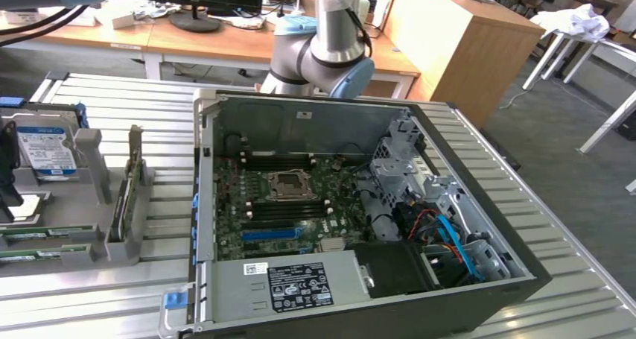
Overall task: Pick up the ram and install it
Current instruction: 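Pick up the ram and move it above insertion slot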
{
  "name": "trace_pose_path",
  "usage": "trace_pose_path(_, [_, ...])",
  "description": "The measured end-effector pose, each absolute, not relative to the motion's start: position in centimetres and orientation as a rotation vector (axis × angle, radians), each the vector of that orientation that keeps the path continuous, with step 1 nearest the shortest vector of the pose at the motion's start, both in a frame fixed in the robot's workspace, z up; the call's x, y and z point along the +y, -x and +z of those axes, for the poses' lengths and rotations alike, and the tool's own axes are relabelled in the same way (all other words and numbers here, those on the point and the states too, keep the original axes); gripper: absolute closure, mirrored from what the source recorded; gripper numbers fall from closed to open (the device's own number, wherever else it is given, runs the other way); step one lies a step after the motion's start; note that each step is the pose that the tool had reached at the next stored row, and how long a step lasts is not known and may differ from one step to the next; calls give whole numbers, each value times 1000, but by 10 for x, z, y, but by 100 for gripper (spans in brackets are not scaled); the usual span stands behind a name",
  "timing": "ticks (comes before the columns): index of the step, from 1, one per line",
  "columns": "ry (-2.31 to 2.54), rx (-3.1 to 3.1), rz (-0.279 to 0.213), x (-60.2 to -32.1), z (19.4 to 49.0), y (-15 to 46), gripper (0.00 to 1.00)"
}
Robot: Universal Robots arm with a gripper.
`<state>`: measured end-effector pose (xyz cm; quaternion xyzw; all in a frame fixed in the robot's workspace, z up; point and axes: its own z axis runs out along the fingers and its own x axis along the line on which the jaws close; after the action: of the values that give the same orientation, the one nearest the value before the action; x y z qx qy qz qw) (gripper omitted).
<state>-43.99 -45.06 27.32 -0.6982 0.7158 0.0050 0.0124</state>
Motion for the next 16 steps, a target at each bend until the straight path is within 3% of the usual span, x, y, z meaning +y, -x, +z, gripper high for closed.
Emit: trace_pose_path(16, [2175, 2230, 13, -457, 264, 440, 69])
